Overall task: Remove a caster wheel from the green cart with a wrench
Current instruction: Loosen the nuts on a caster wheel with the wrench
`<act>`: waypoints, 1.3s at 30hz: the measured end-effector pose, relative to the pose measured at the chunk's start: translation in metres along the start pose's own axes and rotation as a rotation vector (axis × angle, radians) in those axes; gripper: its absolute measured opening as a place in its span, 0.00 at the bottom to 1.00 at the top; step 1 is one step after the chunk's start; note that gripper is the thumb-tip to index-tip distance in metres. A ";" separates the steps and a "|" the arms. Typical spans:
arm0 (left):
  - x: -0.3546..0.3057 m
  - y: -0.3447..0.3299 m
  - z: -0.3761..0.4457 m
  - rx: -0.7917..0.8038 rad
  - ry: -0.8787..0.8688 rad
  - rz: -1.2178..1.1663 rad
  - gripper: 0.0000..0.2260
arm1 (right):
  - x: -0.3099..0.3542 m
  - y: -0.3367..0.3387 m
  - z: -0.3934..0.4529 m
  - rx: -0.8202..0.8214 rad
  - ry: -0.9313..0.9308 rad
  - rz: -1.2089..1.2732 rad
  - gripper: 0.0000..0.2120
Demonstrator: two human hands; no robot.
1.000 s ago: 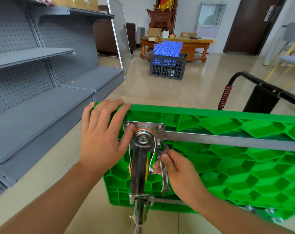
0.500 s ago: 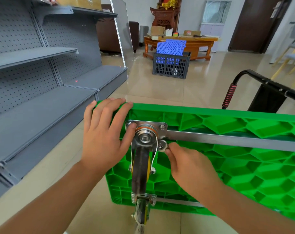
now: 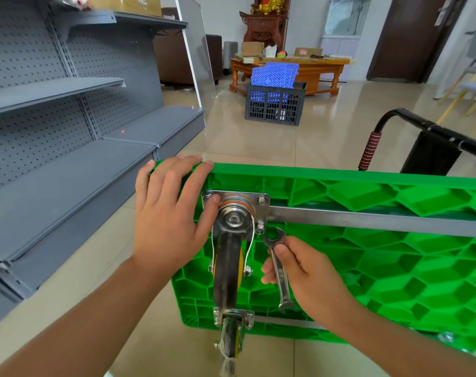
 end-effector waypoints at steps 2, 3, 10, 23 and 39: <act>0.000 0.000 0.000 0.000 -0.001 -0.001 0.19 | 0.003 -0.008 0.003 -0.004 -0.001 0.042 0.11; 0.000 0.000 0.000 0.001 -0.003 0.000 0.19 | 0.003 -0.011 0.005 -0.007 -0.005 0.060 0.11; 0.000 0.001 0.000 0.006 -0.001 0.003 0.19 | 0.004 -0.029 0.010 -0.051 -0.055 0.197 0.12; 0.000 0.001 0.000 -0.010 -0.008 -0.004 0.19 | 0.031 0.023 0.010 -0.094 0.218 -1.022 0.05; 0.000 0.001 0.000 -0.001 -0.006 0.001 0.19 | -0.002 -0.020 0.009 -0.031 -0.053 0.164 0.11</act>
Point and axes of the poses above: each hand's wrist, its own z-axis towards the middle knuckle, its own y-axis out of the back of the hand, x = y × z, the point moved 2 cm from there along z, towards the middle knuckle, and after that the axes turned 5 degrees about x, right-handed, at the moved point
